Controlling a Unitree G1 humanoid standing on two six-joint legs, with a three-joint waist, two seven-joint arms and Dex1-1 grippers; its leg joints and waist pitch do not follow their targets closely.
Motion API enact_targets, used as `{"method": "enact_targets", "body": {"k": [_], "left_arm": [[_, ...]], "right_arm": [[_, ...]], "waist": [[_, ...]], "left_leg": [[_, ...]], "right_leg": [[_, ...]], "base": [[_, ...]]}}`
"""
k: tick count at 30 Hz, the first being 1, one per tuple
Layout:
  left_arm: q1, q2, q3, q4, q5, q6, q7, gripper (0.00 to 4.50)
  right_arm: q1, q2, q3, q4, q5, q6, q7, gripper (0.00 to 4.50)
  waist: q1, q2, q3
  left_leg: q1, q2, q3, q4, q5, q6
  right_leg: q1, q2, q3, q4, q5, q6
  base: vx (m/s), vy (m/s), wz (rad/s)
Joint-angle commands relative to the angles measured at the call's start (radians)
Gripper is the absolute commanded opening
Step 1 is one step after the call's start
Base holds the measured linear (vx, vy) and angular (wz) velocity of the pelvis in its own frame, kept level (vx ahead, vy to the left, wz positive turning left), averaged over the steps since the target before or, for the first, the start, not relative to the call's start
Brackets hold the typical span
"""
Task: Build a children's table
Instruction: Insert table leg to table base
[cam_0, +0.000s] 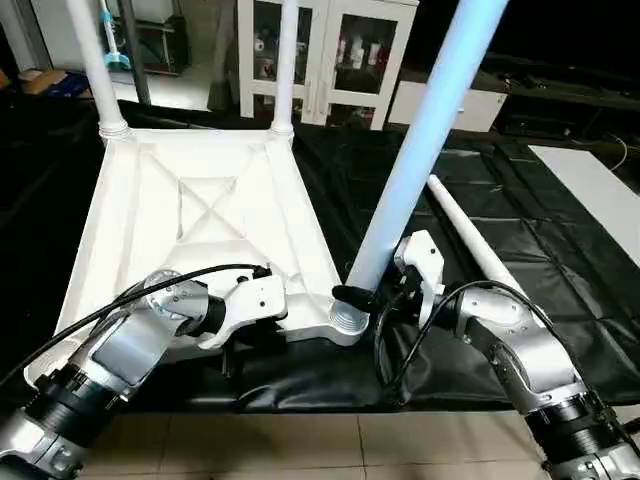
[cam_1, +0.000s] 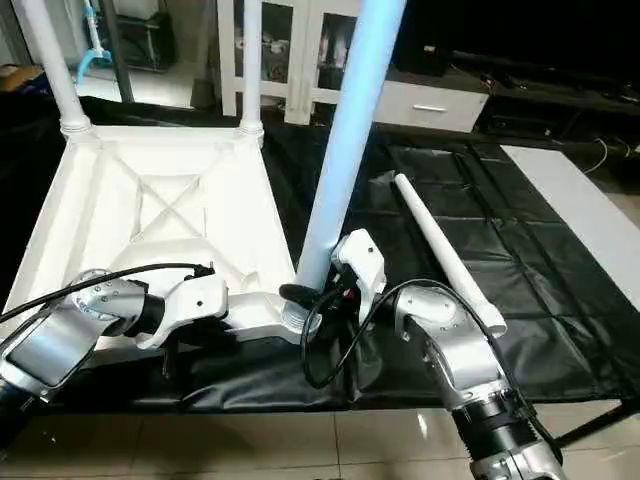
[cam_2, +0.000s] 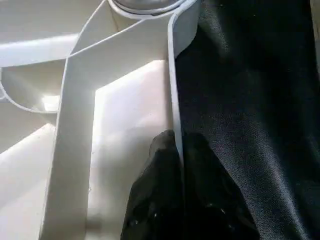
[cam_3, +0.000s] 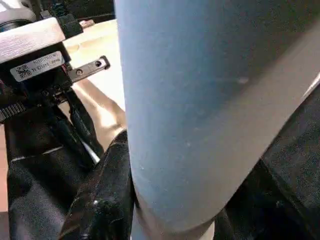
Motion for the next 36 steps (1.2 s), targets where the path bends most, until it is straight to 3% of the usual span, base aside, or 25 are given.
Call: {"method": "enact_targets", "body": {"k": [1,2,3,4,5,6,7,8,9,10,11,13,15,19,20,22,25,27,28,29,32,33,34,35,36], "left_arm": [[-0.012,0.002,-0.011,-0.031,-0.003,-0.019,-0.021,0.0],[-0.014,0.001,-0.011,-0.028,-0.002,-0.021,-0.018,0.0],[-0.016,-0.001,-0.01,-0.026,-0.001,-0.023,-0.016,0.0],[-0.017,-0.002,-0.01,-0.024,0.0,-0.025,-0.015,0.0],[-0.019,-0.004,-0.008,-0.022,0.001,-0.025,-0.012,0.0],[-0.02,-0.005,-0.008,-0.021,0.001,-0.025,-0.011,0.0],[-0.024,-0.011,-0.001,-0.014,0.004,-0.023,0.002,0.0],[-0.029,-0.017,0.004,-0.008,0.007,-0.017,0.012,0.0],[-0.029,-0.017,0.004,-0.008,0.007,-0.017,0.012,0.0],[-0.033,-0.028,0.013,-0.008,0.002,0.002,0.025,0.0],[-0.039,-0.042,0.023,-0.007,-0.002,0.023,0.04,0.0],[-0.052,-0.067,0.036,-0.009,-0.007,0.057,0.069,0.0],[-0.066,-0.091,0.047,-0.013,-0.011,0.09,0.093,0.0],[-0.109,-0.182,0.079,-0.022,-0.011,0.2,0.192,0.0],[-0.109,-0.182,0.079,-0.022,-0.011,0.2,0.192,0.0],[-0.138,-0.259,0.107,-0.02,-0.003,0.283,0.282,0.0],[-0.175,-0.368,0.143,-0.001,0.019,0.374,0.416,0.0],[-0.201,-0.421,0.149,0.014,0.023,0.395,0.462,0.0],[-0.202,-0.423,0.149,0.015,0.023,0.395,0.463,0.0],[-0.213,-0.441,0.149,0.024,0.021,0.393,0.476,0.0],[-0.218,-0.441,0.147,0.028,0.024,0.394,0.489,0.0],[-0.22,-0.441,0.149,0.028,0.025,0.403,0.495,0.0],[-0.219,-0.437,0.152,0.026,0.026,0.41,0.499,0.0],[-0.219,-0.435,0.153,0.025,0.026,0.411,0.499,0.0],[-0.219,-0.436,0.154,0.024,0.026,0.417,0.505,0.0]], "right_arm": [[0.064,-0.038,0.018,0.117,-0.083,0.064,-0.031,1.86],[0.068,-0.037,0.015,0.116,-0.082,0.06,-0.033,1.86],[0.071,-0.035,0.012,0.116,-0.082,0.054,-0.037,1.86],[0.072,-0.034,0.011,0.118,-0.081,0.05,-0.04,1.86],[0.072,-0.031,0.005,0.119,-0.079,0.046,-0.048,1.86],[0.073,-0.03,0.004,0.12,-0.079,0.045,-0.05,1.86],[0.072,-0.016,-0.019,0.131,-0.077,0.034,-0.092,1.86],[0.067,-0.002,-0.04,0.143,-0.073,0.033,-0.129,1.86],[0.067,-0.002,-0.04,0.143,-0.073,0.033,-0.129,1.86],[0.064,0.009,-0.056,0.154,-0.077,0.032,-0.17,1.86],[0.059,0.026,-0.077,0.169,-0.082,0.035,-0.224,1.86],[0.049,0.051,-0.101,0.201,-0.107,0.033,-0.322,1.86],[0.036,0.073,-0.121,0.234,-0.125,0.028,-0.406,1.86],[-0.022,0.133,-0.185,0.334,-0.147,0.009,-0.624,1.86],[-0.022,0.133,-0.185,0.334,-0.147,0.009,-0.624,1.86],[-0.066,0.162,-0.2,0.405,-0.18,-0.012,-0.765,1.86],[-0.125,0.206,-0.223,0.503,-0.204,-0.059,-0.959,1.86],[-0.169,0.232,-0.233,0.579,-0.201,-0.09,-1.057,1.86],[-0.17,0.232,-0.233,0.581,-0.202,-0.091,-1.059,1.86],[-0.195,0.24,-0.224,0.614,-0.215,-0.118,-1.1,1.86],[-0.215,0.248,-0.223,0.621,-0.225,-0.147,-1.12,1.86],[-0.222,0.253,-0.226,0.627,-0.222,-0.153,-1.127,1.86],[-0.227,0.257,-0.226,0.629,-0.223,-0.163,-1.132,1.86],[-0.228,0.257,-0.226,0.629,-0.225,-0.168,-1.131,1.86],[-0.234,0.257,-0.224,0.639,-0.228,-0.179,-1.134,1.86]], "waist": [[0.025,0.009,-0.029],[0.027,-0.018,-0.032],[0.027,-0.018,-0.032],[0.027,-0.006,-0.039],[0.038,0.013,-0.047],[0.017,0.029,-0.055],[0.01,0.029,-0.053],[0.003,0.033,-0.048],[0.003,0.033,-0.048],[-0.004,0.031,-0.043],[-0.013,0.03,-0.04],[-0.022,0.031,-0.041],[-0.035,0.033,-0.043],[-0.059,0.031,-0.035],[-0.066,0.036,-0.037],[-0.077,0.036,-0.036],[-0.083,0.038,-0.028],[-0.082,0.028,-0.031],[-0.082,0.028,-0.031],[-0.074,0.028,-0.035],[-0.059,0.022,-0.048],[-0.049,0.019,-0.062],[-0.048,0.017,-0.062],[-0.047,0.014,-0.054],[-0.046,0.012,-0.061]], "left_leg": [[0.02,0.039,0.022,-0.13,-0.801,-0.089],[0.067,-0.013,-0.004,0.088,-0.299,-0.004],[0.067,-0.013,-0.004,0.088,-0.299,-0.004],[-0.036,0.017,-0.043,-0.004,-0.207,-0.018],[-0.022,0.028,-0.041,-0.037,-0.25,-0.037],[0.011,0.044,-0.039,-0.058,-0.401,-0.068],[0.01,0.043,-0.036,-0.061,-0.433,-0.07],[0.025,0.034,-0.023,-0.057,-0.519,-0.063],[0.025,0.034,-0.023,-0.057,-0.519,-0.063],[0.031,0.032,-0.026,-0.056,-0.591,-0.066],[0.042,0.029,-0.034,-0.057,-0.669,-0.066],[0.037,0.03,-0.041,-0.061,-0.678,-0.063],[0.015,0.035,-0.053,-0.072,-0.662,-0.067],[0.023,0.032,-0.051,-0.07,-0.686,-0.066],[0.026,0.029,-0.051,-0.066,-0.687,-0.068],[0.014,0.035,-0.053,-0.07,-0.671,-0.065],[0.011,0.034,-0.051,-0.07,-0.675,-0.066],[0.029,0.025,-0.039,-0.056,-0.645,-0.047],[0.029,0.025,-0.039,-0.056,-0.645,-0.047],[0.025,0.018,-0.031,-0.047,-0.568,-0.024],[0.003,0.021,-0.02,-0.048,-0.399,-0.012],[-0.005,0.025,-0.007,-0.042,-0.261,0.003],[-0.004,0.024,-0.001,-0.04,-0.247,0.012],[0.002,0.023,0.01,-0.037,-0.297,0.018],[-0.001,0.017,0.017,-0.03,-0.32,0.014]], "right_leg": [[-0.022,-0.021,0.066,-0.037,-0.514,-0.032],[-0.091,-0.146,0.121,-0.2,-1.022,0.042],[-0.091,-0.146,0.121,-0.2,-1.022,0.042],[0.022,-0.134,0.113,-0.124,-0.866,0.019],[0.015,-0.094,0.093,-0.108,-0.714,0.004],[-0.01,-0.039,0.073,-0.062,-0.316,-0.09],[-0.008,-0.035,0.073,-0.06,-0.254,-0.117],[-0.02,-0.038,0.074,-0.073,-0.286,-0.146],[-0.02,-0.038,0.074,-0.073,-0.286,-0.146],[-0.025,-0.038,0.07,-0.083,-0.374,-0.127],[-0.028,-0.039,0.056,-0.103,-0.492,-0.072],[-0.019,-0.043,0.047,-0.108,-0.502,-0.054],[0.004,-0.052,0.042,-0.105,-0.466,-0.047],[-0.008,-0.052,0.032,-0.117,-0.483,-0.052],[-0.009,-0.053,0.025,-0.118,-0.477,-0.054],[0.004,-0.056,0.021,-0.111,-0.406,-0.066],[-0.001,-0.059,0.017,-0.112,-0.408,-0.064],[-0.015,-0.06,0.019,-0.122,-0.419,-0.063],[-0.015,-0.06,0.019,-0.122,-0.419,-0.063],[-0.014,-0.069,0.028,-0.125,-0.424,-0.07],[-0.005,-0.067,0.05,-0.102,-0.286,-0.114],[-0.005,-0.055,0.062,-0.076,-0.139,-0.154],[-0.012,-0.05,0.065,-0.073,-0.115,-0.164],[-0.031,-0.04,0.07,-0.079,-0.174,-0.174],[-0.034,-0.038,0.077,-0.078,-0.223,-0.165]], "base": [[0.042,-0.092,0.29],[0.085,-0.086,0.07],[0.085,-0.086,0.07],[0.108,0.012,-0.35],[0.087,0.048,-0.29],[0.087,0.048,-0.29],[0.0,0.0,0.0],[0.0,0.0,0.0],[0.0,0.0,0.0],[0.0,0.0,0.0],[0.0,0.0,0.0],[0.0,0.0,0.0],[0.0,0.0,0.0],[0.0,0.0,0.0],[0.0,0.0,0.0],[0.0,0.0,0.0],[0.0,0.0,0.0],[0.0,0.0,0.0],[0.0,0.0,0.0],[0.0,0.0,0.0],[0.0,0.0,0.0],[0.0,0.0,0.0],[0.056,-0.037,0.11],[0.084,-0.049,0.17],[0.084,-0.049,0.17]]}}
